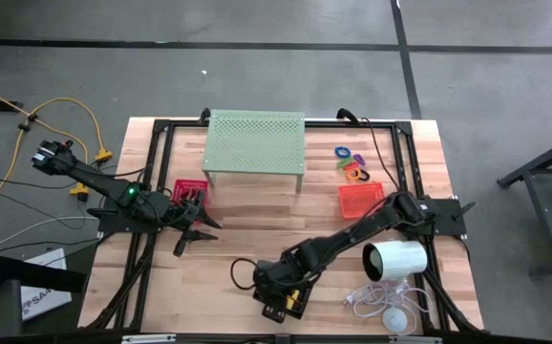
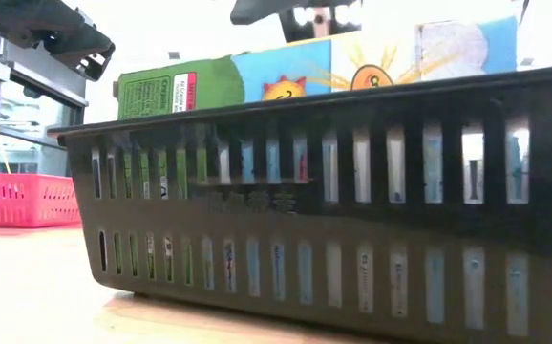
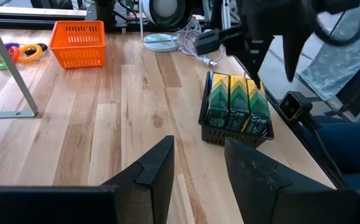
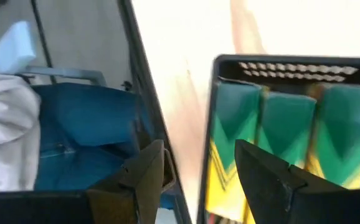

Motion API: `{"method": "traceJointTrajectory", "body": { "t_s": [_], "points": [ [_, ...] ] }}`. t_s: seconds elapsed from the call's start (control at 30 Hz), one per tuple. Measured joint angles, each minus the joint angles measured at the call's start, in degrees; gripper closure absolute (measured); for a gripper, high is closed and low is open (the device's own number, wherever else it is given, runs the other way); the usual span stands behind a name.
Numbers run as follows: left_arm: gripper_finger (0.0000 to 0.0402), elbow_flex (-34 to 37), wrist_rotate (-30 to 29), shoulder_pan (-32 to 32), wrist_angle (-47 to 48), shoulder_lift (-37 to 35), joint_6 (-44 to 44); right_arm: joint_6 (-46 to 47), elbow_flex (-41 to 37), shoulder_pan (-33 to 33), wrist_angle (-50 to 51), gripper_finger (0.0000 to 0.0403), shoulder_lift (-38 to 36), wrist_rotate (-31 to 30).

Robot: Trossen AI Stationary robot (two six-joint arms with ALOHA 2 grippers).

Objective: Pick & Place Office Desk Supplies
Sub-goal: Put the crayon box into the black bin, then put the green spring keychain into the orange bin

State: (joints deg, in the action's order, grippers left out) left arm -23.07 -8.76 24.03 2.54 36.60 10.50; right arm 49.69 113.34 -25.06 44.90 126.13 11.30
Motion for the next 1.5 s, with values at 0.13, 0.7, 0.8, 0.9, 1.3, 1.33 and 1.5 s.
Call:
{"method": "traceJointTrajectory", "body": {
  "t_s": [0.13, 0.7, 0.8, 0.9, 1.3, 1.33, 1.5],
  "points": [
    [0.0266, 0.0, 0.02, 0.0, -0.01, 0.0, 0.0, 0.02, 0.02, 0.38, 0.87, 0.0219, -1.65, -1.03],
    [0.0266, 0.02, 0.09, -0.01, -0.02, 0.0, 0.0, -0.22, -0.02, 1.71, 5.08, 0.0219, -2.69, -1.96],
    [0.0266, 0.02, 0.27, 0.0, -0.02, 0.0, 0.0, -0.13, -0.03, 2.85, 11.31, 0.0219, -3.14, -2.43],
    [0.0266, 0.02, 0.27, 0.0, -0.03, 0.0, 0.0, 0.16, -0.02, 4.45, 16.69, 0.0219, -4.25, -4.95],
    [0.0266, 0.02, 0.2, -0.02, -0.37, -0.02, 0.0, 0.55, -0.02, 9.1, 31.92, 0.0219, -10.23, -18.81],
    [0.0266, 0.02, 0.22, -0.02, -0.46, -0.01, 0.0, 0.51, -0.02, 9.53, 32.51, 0.0219, -10.48, -18.96],
    [0.0266, 0.02, 0.21, -0.01, -0.48, 0.0, 0.0, -0.42, -0.02, 11.77, 34.49, 0.0219, -11.92, -18.77]
  ]
}}
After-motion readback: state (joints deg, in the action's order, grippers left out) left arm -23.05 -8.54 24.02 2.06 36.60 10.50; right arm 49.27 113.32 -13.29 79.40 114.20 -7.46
